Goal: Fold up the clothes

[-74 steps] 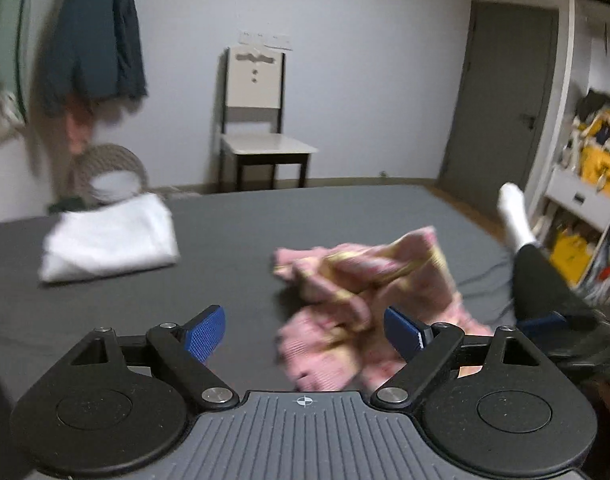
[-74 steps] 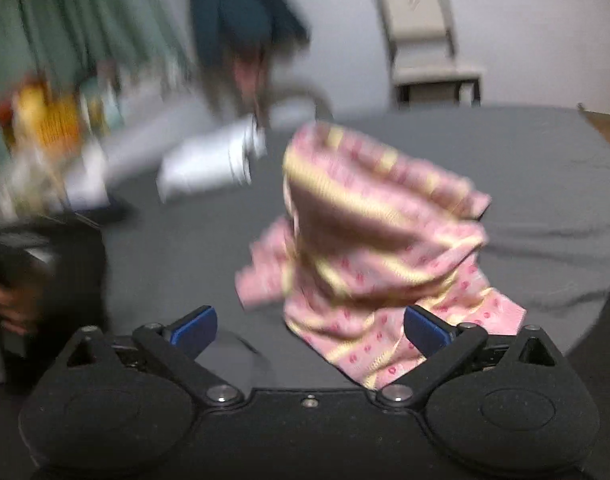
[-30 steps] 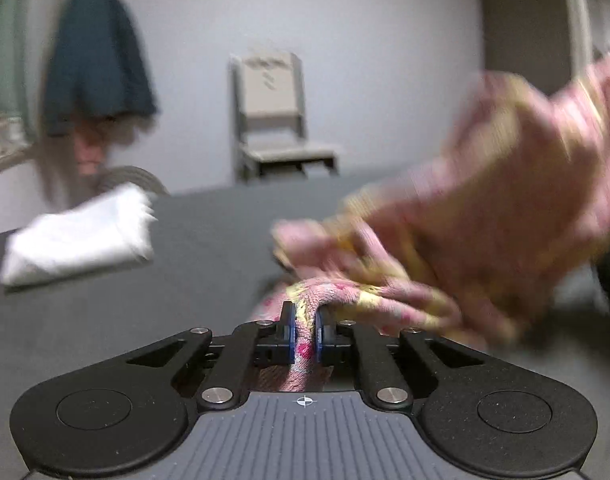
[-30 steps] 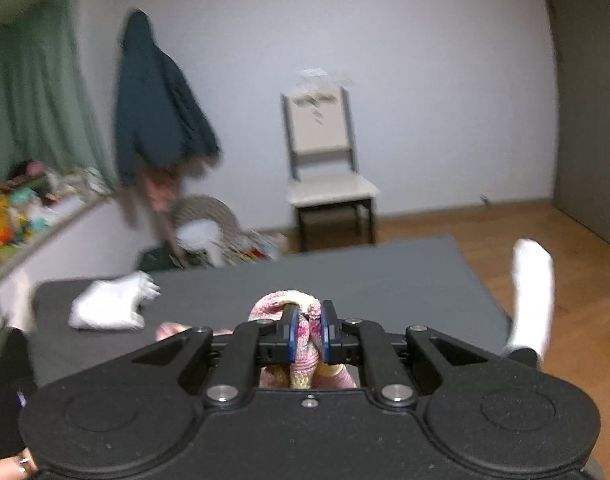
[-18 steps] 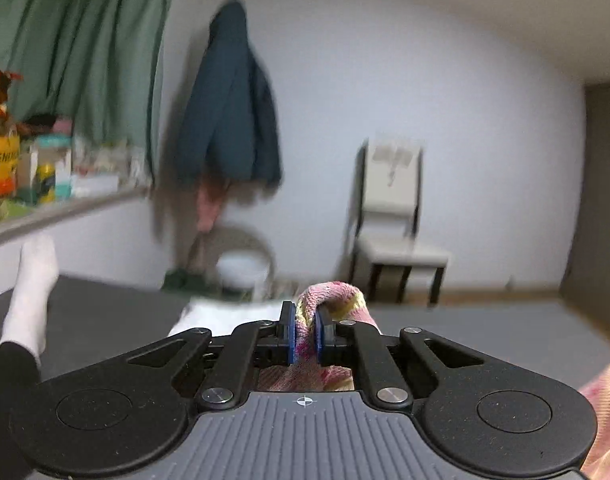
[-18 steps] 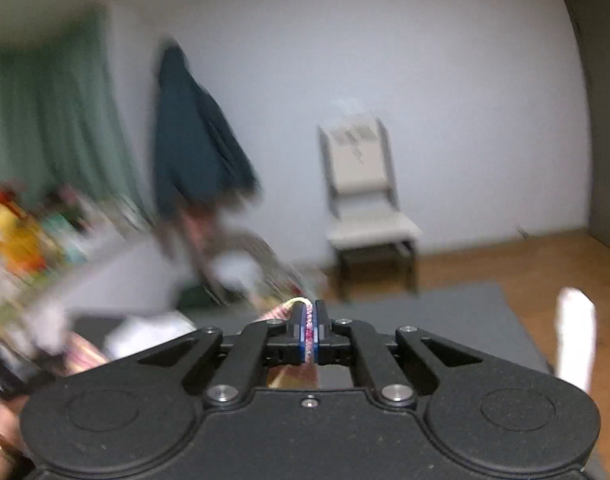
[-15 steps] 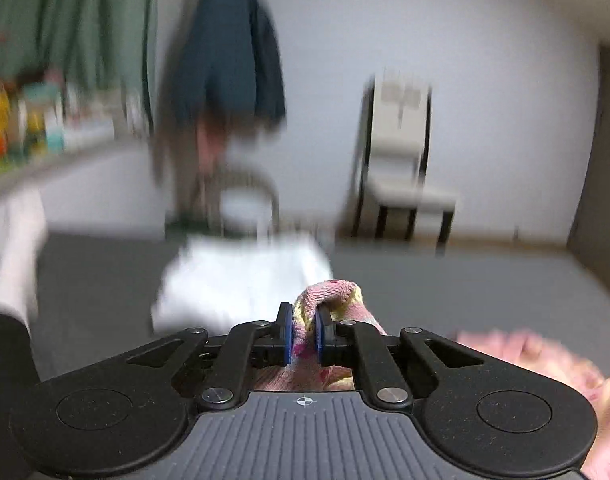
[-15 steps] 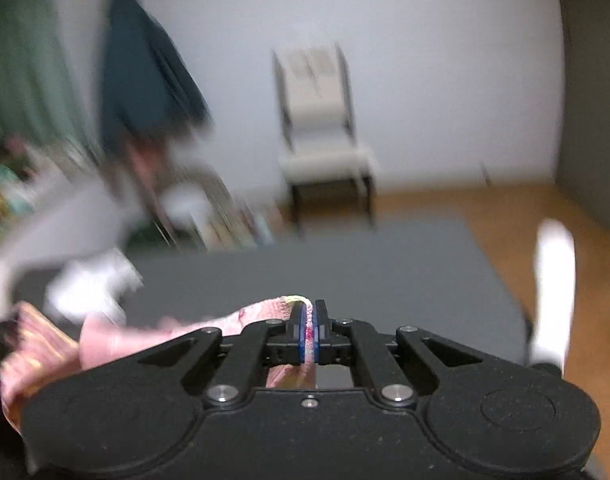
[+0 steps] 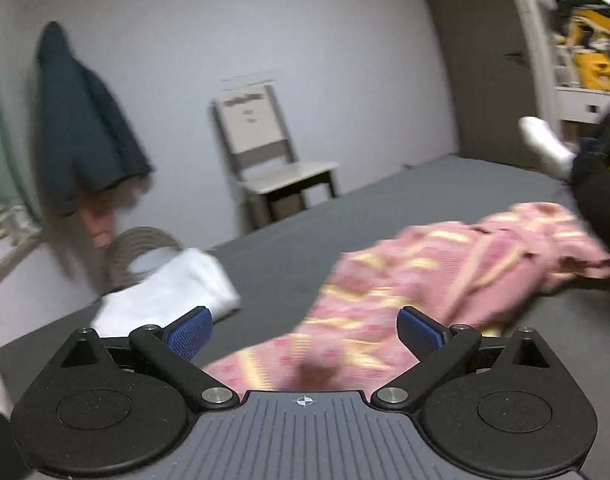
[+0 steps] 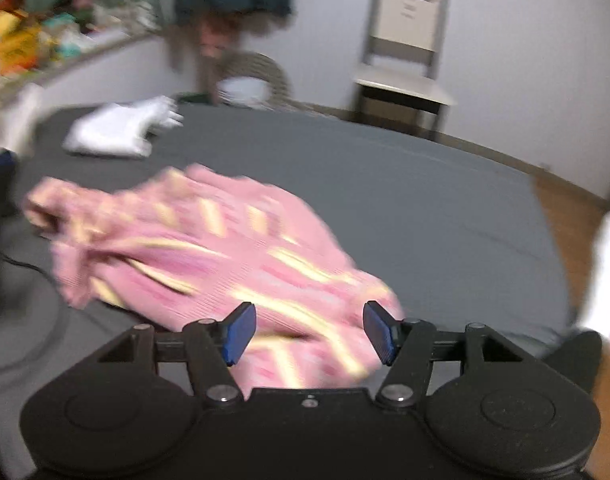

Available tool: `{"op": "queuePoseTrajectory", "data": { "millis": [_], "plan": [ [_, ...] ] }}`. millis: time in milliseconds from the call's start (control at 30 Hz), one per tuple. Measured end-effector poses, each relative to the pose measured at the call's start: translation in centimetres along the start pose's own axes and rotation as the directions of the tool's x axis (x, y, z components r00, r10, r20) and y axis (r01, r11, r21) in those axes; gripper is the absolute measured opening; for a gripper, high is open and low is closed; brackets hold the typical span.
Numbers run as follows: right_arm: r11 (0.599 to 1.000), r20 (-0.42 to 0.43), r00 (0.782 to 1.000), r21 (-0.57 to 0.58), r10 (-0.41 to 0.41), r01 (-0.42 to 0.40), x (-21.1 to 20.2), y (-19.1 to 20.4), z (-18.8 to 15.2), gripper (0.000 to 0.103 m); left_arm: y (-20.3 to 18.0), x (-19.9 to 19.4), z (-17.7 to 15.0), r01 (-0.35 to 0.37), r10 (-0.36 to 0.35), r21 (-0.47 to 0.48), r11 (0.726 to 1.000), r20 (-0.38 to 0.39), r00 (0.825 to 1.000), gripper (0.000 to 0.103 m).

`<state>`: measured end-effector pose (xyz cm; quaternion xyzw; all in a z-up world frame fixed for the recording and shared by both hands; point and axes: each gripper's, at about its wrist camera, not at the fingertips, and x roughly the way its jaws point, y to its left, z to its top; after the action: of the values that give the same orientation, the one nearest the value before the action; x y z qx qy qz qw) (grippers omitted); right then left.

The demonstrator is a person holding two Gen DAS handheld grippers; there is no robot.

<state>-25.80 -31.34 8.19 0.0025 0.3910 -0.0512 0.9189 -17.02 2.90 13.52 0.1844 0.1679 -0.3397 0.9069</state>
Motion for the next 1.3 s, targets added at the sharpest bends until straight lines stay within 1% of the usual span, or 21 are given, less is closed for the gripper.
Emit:
{"op": "queuePoseTrajectory", "data": {
  "millis": [67,133,233,267,333,400,433,467,533,567,633,667,733,767,900,933,1033,1100,1167,1267,1300],
  "plan": [
    [0.998,0.023,0.998,-0.013,0.064,-0.063,0.5,0.9,1.0,0.058,-0.5,-0.4,0.4,0.070,-0.071,-0.064,0.995,-0.007,0.997,0.099],
    [0.990,0.029,0.991,-0.057,0.134,-0.133,1.0,2.8,2.1,0.058,-1.1,-0.7,0.3,0.119,-0.124,-0.157,0.980,-0.023,0.992,0.099],
    [0.947,0.022,0.967,-0.208,0.256,-0.246,1.0,6.6,3.8,0.058,-2.5,-1.3,-1.4,0.133,-0.150,-0.293,0.947,-0.037,0.988,0.099],
    [0.919,0.007,0.960,-0.292,0.280,-0.266,1.5,8.4,4.4,0.058,-3.1,-1.4,-2.0,0.105,-0.131,-0.338,0.935,-0.056,0.990,0.099],
    [0.845,-0.033,0.948,-0.444,0.318,-0.299,2.4,12.0,5.4,0.058,-4.1,-2.2,-3.4,0.008,-0.065,-0.455,0.891,-0.111,0.992,0.099],
    [0.762,-0.091,0.937,-0.558,0.337,-0.328,3.5,15.4,6.5,0.057,-4.9,-2.7,-5.2,-0.119,0.028,-0.569,0.813,-0.166,0.986,0.099],
    [0.721,-0.119,0.932,-0.603,0.342,-0.342,4.0,17.1,7.0,0.057,-5.4,-2.9,-5.9,-0.170,0.064,-0.586,0.793,-0.197,0.978,0.099],
    [0.692,-0.145,0.928,-0.628,0.344,-0.355,4.5,18.6,7.3,0.057,-5.9,-3.1,-6.4,-0.218,0.097,-0.594,0.775,-0.229,0.969,0.099],
    [0.642,-0.191,0.920,-0.667,0.343,-0.378,5.4,21.7,7.4,0.055,-5.9,-3.5,-6.6,-0.299,0.171,-0.562,0.772,-0.268,0.948,0.099],
    [0.624,-0.208,0.918,-0.681,0.338,-0.384,5.7,22.8,7.1,0.052,-5.6,-3.9,-6.7,-0.327,0.206,-0.566,0.757,-0.268,0.941,0.099],
    [0.586,-0.242,0.914,-0.707,0.325,-0.396,6.5,25.1,6.5,0.046,-4.7,-4.4,-7.5,-0.350,0.227,-0.602,0.717,-0.273,0.935,0.099],
    [0.569,-0.263,0.912,-0.717,0.315,-0.403,6.9,25.7,6.3,0.042,-4.4,-4.2,-8.0,-0.353,0.212,-0.613,0.707,-0.293,0.932,0.099],
    [0.546,-0.313,0.905,-0.723,0.289,-0.424,8.4,27.0,6.3,0.036,-4.4,-3.6,-8.8,-0.359,0.181,-0.613,0.704,-0.334,0.925,0.099],
    [0.542,-0.350,0.893,-0.710,0.284,-0.450,9.2,27.3,6.5,0.033,-4.4,-3.2,-9.1,-0.359,0.167,-0.611,0.706,-0.348,0.922,0.099],
    [0.507,-0.473,0.835,-0.665,0.281,-0.548,11.4,28.1,7.3,0.031,-5.0,-2.3,-9.0,-0.331,0.137,-0.607,0.723,-0.344,0.929,0.099],
    [0.497,-0.493,0.828,-0.666,0.267,-0.556,11.9,28.5,7.3,0.030,-5.1,-2.2,-8.9,-0.324,0.133,-0.609,0.724,-0.338,0.932,0.099],
    [0.462,-0.522,0.827,-0.692,0.210,-0.554,12.9,29.9,7.0,0.029,-5.1,-2.4,-8.9,-0.314,0.122,-0.618,0.721,-0.334,0.935,0.099],
    [0.444,-0.542,0.820,-0.698,0.183,-0.561,13.4,30.5,6.6,0.023,-5.1,-2.2,-9.0,-0.310,0.115,-0.625,0.717,-0.333,0.936,0.099],
    [0.431,-0.555,0.817,-0.707,0.153,-0.561,14.0,31.1,6.0,0.021,-4.9,-2.0,-9.2,-0.309,0.111,-0.632,0.711,-0.333,0.936,0.099],
    [0.429,-0.556,0.823,-0.719,0.118,-0.547,14.5,31.7,5.3,0.010,-5.0,-2.1,-9.2,-0.301,0.105,-0.634,0.713,-0.327,0.939,0.099],
    [0.432,-0.555,0.825,-0.720,0.111,-0.543,14.6,31.8,5.1,0.010,-5.0,-2.1,-9.1,-0.298,0.104,-0.634,0.714,-0.325,0.940,0.099]
  ]
}}
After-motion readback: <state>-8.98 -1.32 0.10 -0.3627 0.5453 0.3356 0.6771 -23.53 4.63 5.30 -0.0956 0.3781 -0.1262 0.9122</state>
